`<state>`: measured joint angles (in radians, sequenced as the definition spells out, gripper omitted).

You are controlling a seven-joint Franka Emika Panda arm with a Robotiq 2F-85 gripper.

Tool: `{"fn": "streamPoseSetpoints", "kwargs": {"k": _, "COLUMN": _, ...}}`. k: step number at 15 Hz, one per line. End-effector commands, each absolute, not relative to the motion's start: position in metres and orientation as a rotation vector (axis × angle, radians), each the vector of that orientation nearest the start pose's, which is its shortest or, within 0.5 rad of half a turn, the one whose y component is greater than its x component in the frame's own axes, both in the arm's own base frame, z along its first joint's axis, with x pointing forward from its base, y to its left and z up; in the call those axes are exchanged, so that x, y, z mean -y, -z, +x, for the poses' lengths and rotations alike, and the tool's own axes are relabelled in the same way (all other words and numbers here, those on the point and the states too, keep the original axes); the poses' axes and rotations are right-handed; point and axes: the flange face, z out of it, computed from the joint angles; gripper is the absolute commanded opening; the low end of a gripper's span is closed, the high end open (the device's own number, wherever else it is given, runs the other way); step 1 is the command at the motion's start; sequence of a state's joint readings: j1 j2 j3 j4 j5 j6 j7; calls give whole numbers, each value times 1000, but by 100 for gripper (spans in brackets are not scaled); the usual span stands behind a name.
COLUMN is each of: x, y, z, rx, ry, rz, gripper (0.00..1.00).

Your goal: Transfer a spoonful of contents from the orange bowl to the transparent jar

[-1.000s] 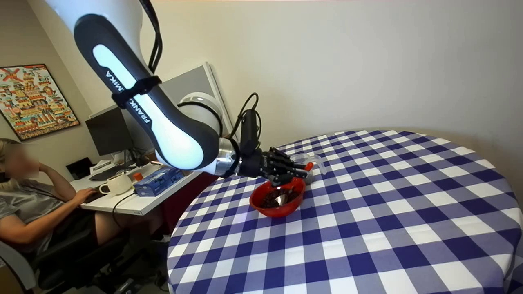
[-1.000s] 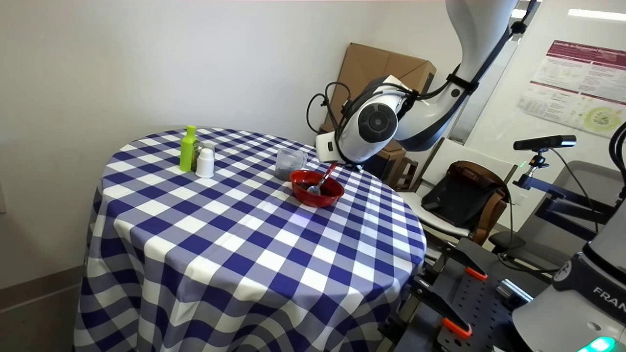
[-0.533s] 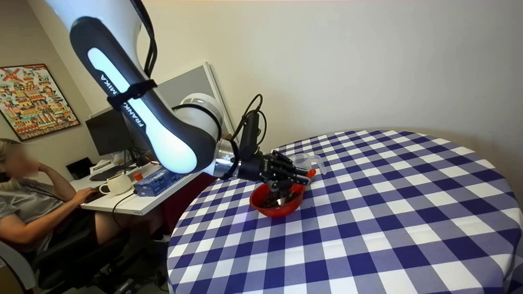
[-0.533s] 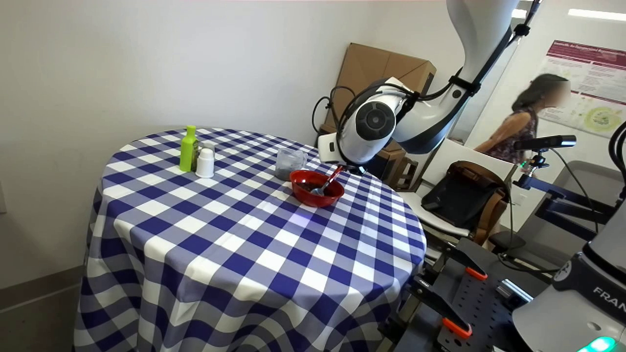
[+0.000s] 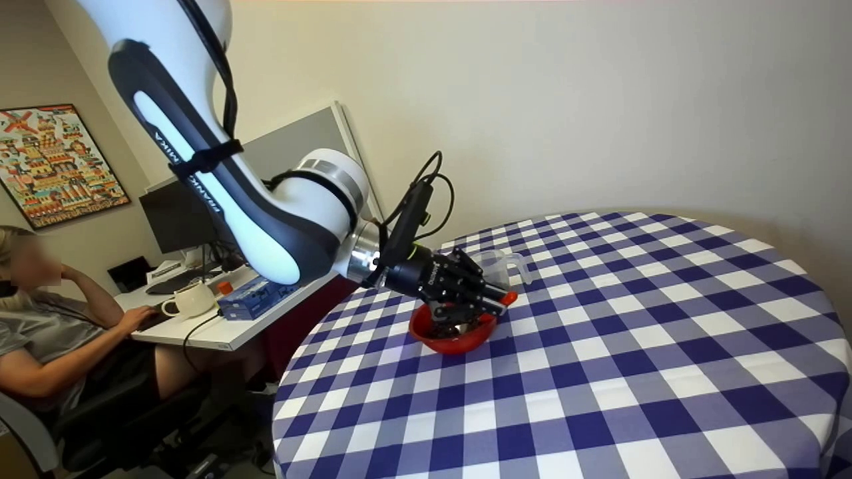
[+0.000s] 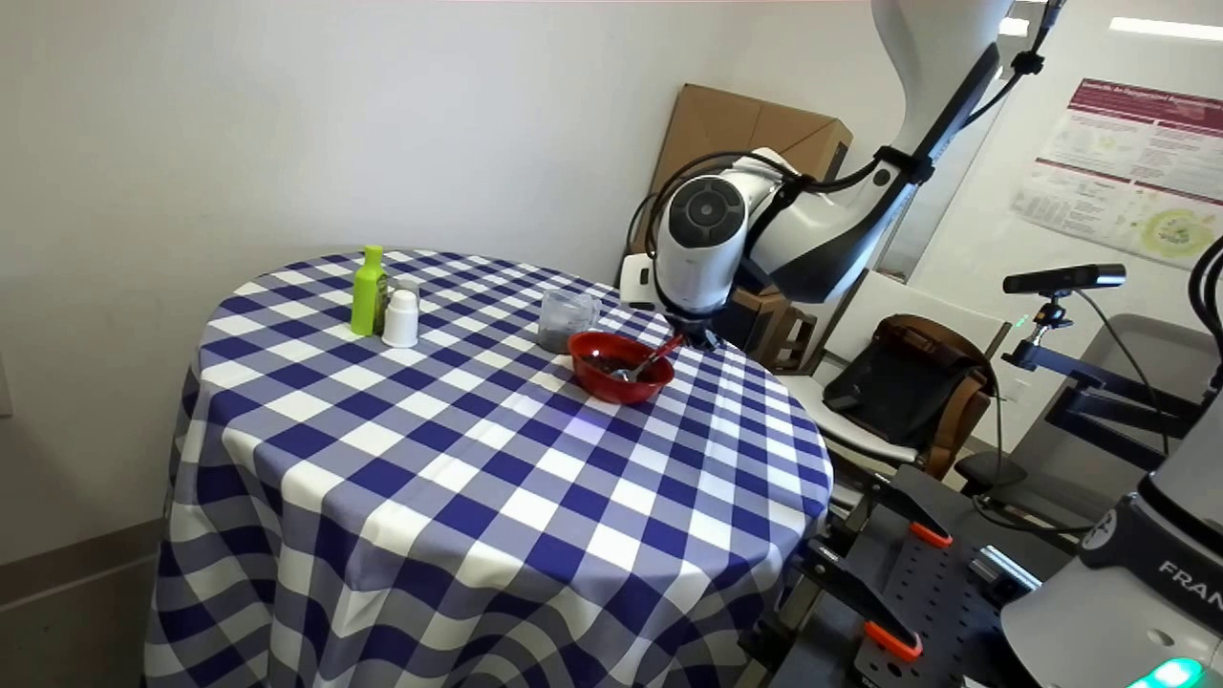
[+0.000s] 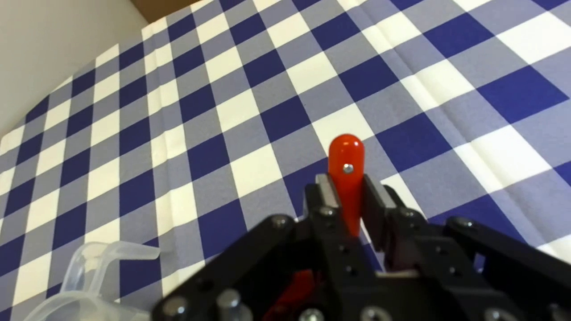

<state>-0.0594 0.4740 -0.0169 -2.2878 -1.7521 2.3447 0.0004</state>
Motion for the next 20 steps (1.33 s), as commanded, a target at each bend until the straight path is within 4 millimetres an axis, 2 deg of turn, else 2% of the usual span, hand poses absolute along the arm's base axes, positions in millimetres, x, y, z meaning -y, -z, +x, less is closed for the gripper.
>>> {"fn": "streamPoseSetpoints", "kwargs": {"k": 1, "x": 47, "y": -120, "z": 494, "rx": -1507, "ry": 424, "rz": 1688, "gripper": 5}}
{"fn": "streamPoseSetpoints", "kwargs": {"k": 10, "x": 27, "y": -120, "z": 504, "rx": -1441, "ry": 475, "rz": 1807, "gripper": 5}}
{"fn": "streamPoseSetpoints", "kwargs": {"k": 20, "x": 45, "y": -119, "z": 517, "rx": -1274, "ry": 714, "rz": 1995, "gripper": 5}}
